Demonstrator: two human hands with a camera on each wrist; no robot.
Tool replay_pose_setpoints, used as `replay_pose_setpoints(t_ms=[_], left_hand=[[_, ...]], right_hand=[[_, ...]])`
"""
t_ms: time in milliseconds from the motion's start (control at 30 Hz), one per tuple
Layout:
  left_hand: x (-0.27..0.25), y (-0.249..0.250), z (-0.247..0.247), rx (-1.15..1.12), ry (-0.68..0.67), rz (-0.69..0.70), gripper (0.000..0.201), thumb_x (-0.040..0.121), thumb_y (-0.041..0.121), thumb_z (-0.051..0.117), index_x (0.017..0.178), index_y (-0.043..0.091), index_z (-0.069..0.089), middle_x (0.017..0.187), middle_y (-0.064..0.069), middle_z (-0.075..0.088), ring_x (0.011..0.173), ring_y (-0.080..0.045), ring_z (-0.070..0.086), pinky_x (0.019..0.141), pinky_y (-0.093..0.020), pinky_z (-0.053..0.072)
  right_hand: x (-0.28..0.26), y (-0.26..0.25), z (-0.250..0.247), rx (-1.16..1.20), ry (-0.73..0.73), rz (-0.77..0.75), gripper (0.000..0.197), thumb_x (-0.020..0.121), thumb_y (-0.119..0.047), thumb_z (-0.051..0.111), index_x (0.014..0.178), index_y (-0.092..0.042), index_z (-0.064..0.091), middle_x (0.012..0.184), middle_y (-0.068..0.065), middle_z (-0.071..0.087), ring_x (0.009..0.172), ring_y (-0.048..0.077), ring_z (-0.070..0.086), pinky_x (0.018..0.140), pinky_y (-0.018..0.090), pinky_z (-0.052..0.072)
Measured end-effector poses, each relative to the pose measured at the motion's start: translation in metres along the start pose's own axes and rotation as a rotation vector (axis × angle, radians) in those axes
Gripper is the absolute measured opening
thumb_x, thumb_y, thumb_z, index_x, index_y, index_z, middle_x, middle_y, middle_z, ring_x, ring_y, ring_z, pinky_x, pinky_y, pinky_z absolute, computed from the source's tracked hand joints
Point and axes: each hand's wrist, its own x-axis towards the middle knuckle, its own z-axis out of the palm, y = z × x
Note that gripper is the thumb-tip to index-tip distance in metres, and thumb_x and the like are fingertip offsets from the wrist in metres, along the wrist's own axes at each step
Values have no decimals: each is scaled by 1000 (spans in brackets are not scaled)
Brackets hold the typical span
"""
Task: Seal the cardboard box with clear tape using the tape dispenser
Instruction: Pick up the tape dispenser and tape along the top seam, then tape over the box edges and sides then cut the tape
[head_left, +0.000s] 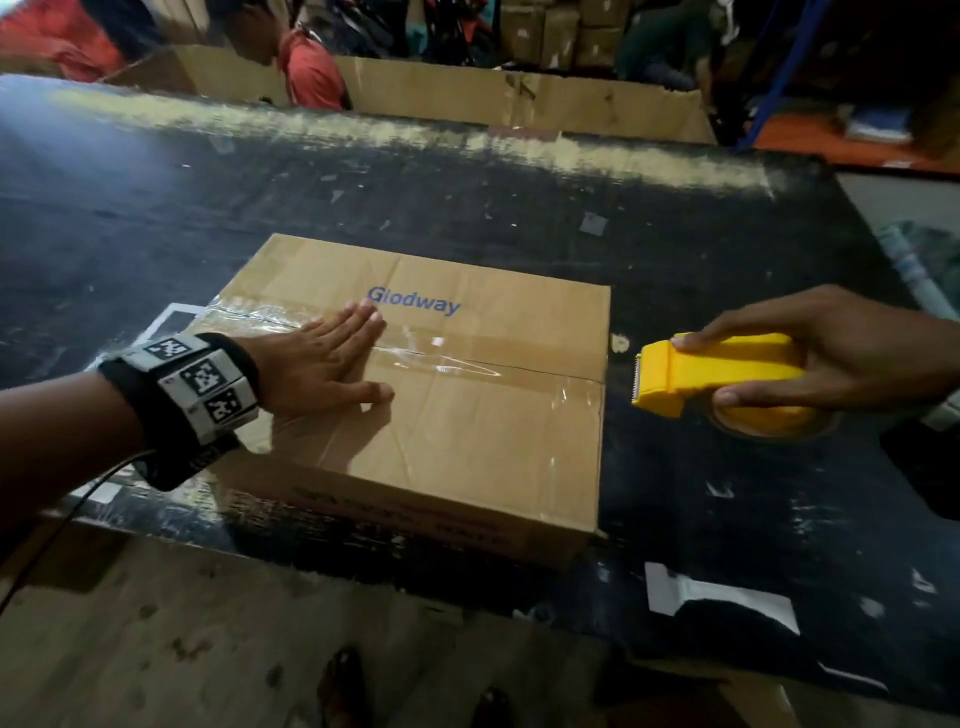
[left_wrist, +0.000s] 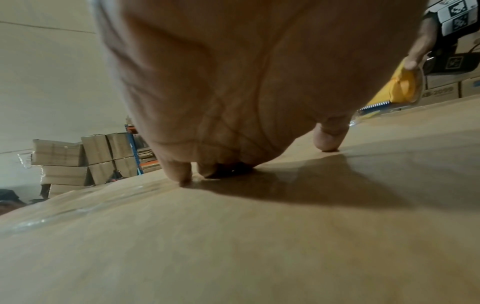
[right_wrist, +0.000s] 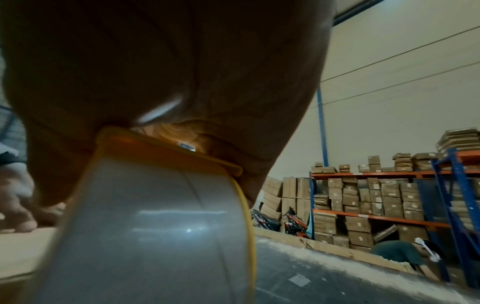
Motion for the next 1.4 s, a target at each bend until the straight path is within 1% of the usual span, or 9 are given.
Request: replay_pose_setpoints(t_ms=[200,367,500,667,767,900,1033,1133,1400], left_hand=[[-4,1,-2,-13,-17,3,143,43,102,-15,157,16,-23,165,-6,-30,153,-18,-25,127,-37,-5],[-7,3,-9,14,-49,6,149,36,102,-20,156,15,-24,164,-8,-31,153,-20,-26,128,-39,-5],[-8,11,-13,15,25,29,139,43,100,-18,157,20,-22,166,-11,-26,155,-25,-20,125,-39,-4],[9,93,-47,83,242,457,85,89,72,21,160,32,-4,170,-5,-14,158,-20,-10,128,-40,-1],[29,159,-62,101,336,689,66,97,48,42,158,28,26,170,-3,17,159,-18,9,129,-43,5],[45,200,-72,252,295,711,50,95,47,34,129,27,65,137,4,65,133,-15,55,126,-42,17],[53,208,-96,-402,267,640,46,92,40,43,128,24,67,118,2,75,104,-12,68,102,-38,51],[52,221,-112,-1025,31,562,40,101,32,48,134,15,61,118,-18,74,109,-33,73,95,-39,56],[49,228,-122,-1274,-22,650,31,96,0,59,126,5,59,101,-28,66,86,-28,63,74,-28,58]], right_hand=[[29,0,19,-127,-128,59,64,70,-82,56,128,-57,52,123,-20,62,100,5,63,85,36,55],[0,48,49,-338,-355,326,74,64,-79,65,126,-39,62,129,-11,66,119,13,61,98,22,42],[-27,65,64,-52,-104,342,70,62,-87,58,122,-50,60,124,-24,66,112,10,64,98,30,46],[-45,48,80,264,229,311,55,71,-69,69,123,-56,57,123,-24,66,106,3,64,88,30,51],[-57,35,92,442,431,273,54,75,-61,71,126,-49,59,124,-20,66,107,4,64,88,32,54],[-70,13,116,613,713,243,52,81,-52,71,129,-37,61,125,-14,67,107,17,65,89,34,54],[-75,-15,139,753,974,220,58,81,-43,75,134,-27,59,133,-6,65,116,17,65,95,44,54],[-74,-34,147,803,1090,234,59,82,-36,76,136,-26,56,134,-1,64,117,21,65,93,49,55],[-64,-84,150,677,1224,346,63,80,-44,77,137,-31,55,138,-12,60,123,13,60,95,45,53]])
